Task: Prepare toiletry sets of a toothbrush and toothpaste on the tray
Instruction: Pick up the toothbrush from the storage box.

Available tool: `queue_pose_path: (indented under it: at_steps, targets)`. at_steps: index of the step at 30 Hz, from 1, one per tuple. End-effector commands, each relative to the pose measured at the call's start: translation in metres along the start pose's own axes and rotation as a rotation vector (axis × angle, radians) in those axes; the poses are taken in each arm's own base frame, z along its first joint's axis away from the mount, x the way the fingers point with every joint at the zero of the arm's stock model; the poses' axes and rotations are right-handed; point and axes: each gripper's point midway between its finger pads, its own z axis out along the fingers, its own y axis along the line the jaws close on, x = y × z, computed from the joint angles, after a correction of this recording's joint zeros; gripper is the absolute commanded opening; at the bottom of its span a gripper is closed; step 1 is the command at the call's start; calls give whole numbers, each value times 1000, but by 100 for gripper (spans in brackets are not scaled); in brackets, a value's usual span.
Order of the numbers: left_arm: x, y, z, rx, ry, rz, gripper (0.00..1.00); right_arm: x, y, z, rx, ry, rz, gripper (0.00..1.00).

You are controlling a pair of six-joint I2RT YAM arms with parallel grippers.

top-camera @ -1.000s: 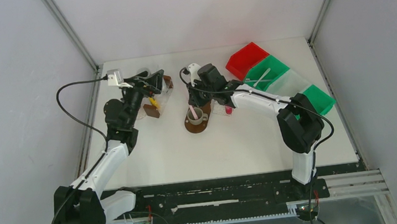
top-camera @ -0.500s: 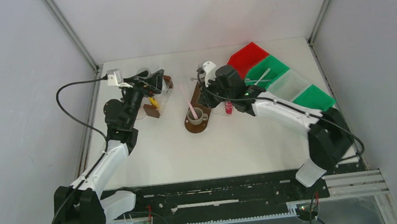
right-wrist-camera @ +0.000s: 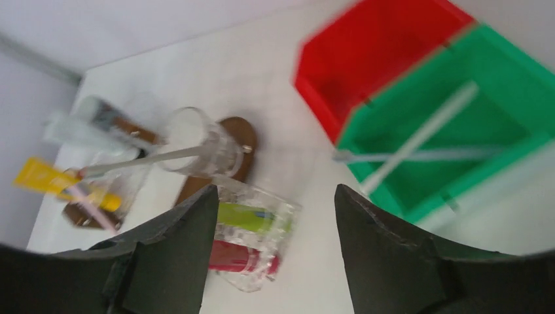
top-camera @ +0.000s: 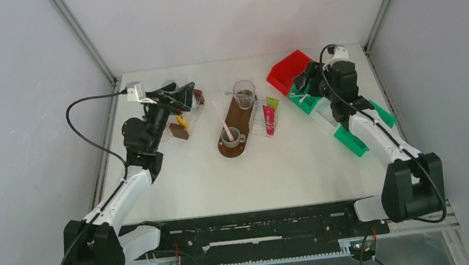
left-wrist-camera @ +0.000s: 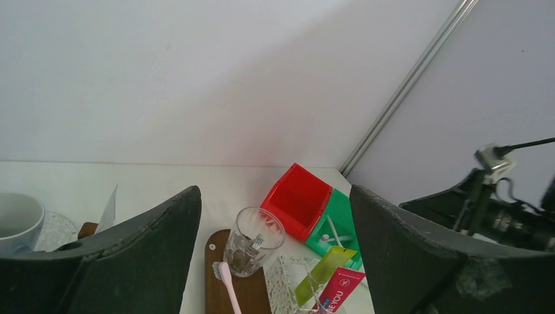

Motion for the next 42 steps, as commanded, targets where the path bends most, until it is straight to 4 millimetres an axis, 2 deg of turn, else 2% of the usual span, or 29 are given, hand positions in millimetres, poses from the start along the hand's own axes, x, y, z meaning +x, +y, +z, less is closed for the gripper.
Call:
queue_pose_path:
  at_steps: [1,4,6,8,14,17,26,42]
  targets:
    - [-22,-15,0,57,-64,6,87,11,-42,14,194,14,229,72]
    - [-22,-14,1,56,-61,4,87,14,-76,22,404,24,317,67]
    - [-22,-15,1,58,-63,5,87,23,-94,32,527,68,376,60]
    - [-22,-14,1,58,-63,4,87,32,-106,42,612,115,429,60]
    - [-22,-14,1,60,-65,7,87,56,-124,69,683,191,559,45]
    - [-20,-13,2,58,-63,6,87,61,-126,76,696,209,582,40]
    - [-20,-13,2,59,-63,5,87,81,-134,86,746,269,601,41]
    - [-20,-13,2,57,-67,3,87,98,-136,95,774,321,636,43]
